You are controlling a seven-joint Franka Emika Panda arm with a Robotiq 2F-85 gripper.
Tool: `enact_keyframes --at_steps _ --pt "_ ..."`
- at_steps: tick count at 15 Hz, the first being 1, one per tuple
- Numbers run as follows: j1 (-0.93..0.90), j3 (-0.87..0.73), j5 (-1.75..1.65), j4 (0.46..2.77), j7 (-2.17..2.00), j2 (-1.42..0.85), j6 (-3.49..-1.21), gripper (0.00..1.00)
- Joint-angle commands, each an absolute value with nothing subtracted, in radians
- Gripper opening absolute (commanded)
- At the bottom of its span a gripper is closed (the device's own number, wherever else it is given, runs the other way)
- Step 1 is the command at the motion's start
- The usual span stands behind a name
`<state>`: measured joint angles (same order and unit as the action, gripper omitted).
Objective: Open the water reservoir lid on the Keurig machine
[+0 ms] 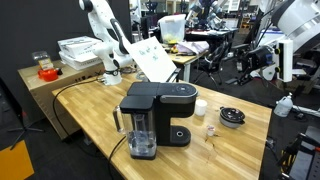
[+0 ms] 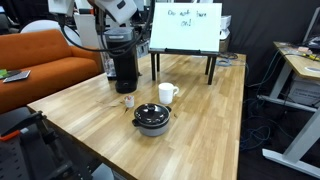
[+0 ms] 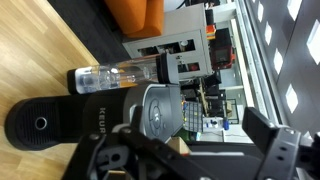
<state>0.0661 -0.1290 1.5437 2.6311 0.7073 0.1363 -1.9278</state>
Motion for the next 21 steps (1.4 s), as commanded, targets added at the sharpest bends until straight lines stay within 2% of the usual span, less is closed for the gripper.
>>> enact_keyframes --at_steps 1,5,7,11,12,13,14,21 --pt "0.097 -0.131 1.564 2.598 0.739 0.046 -1.857 1.00" --pt "0.100 -0.131 1.567 2.550 0.745 -0.050 -1.823 1.00" --pt "0.099 -0.130 1.569 2.523 0.743 -0.092 -1.807 0.96" --pt "0.099 -0.132 1.570 2.472 0.741 -0.158 -1.780 0.96" --pt "0.101 -0.133 1.574 2.459 0.744 -0.177 -1.771 0.90" --pt "0.102 -0.133 1.579 2.447 0.751 -0.194 -1.761 0.71" --pt "0.102 -0.133 1.581 2.437 0.753 -0.209 -1.751 0.67" --pt "0.103 -0.139 1.575 2.386 0.749 -0.283 -1.737 0.19"
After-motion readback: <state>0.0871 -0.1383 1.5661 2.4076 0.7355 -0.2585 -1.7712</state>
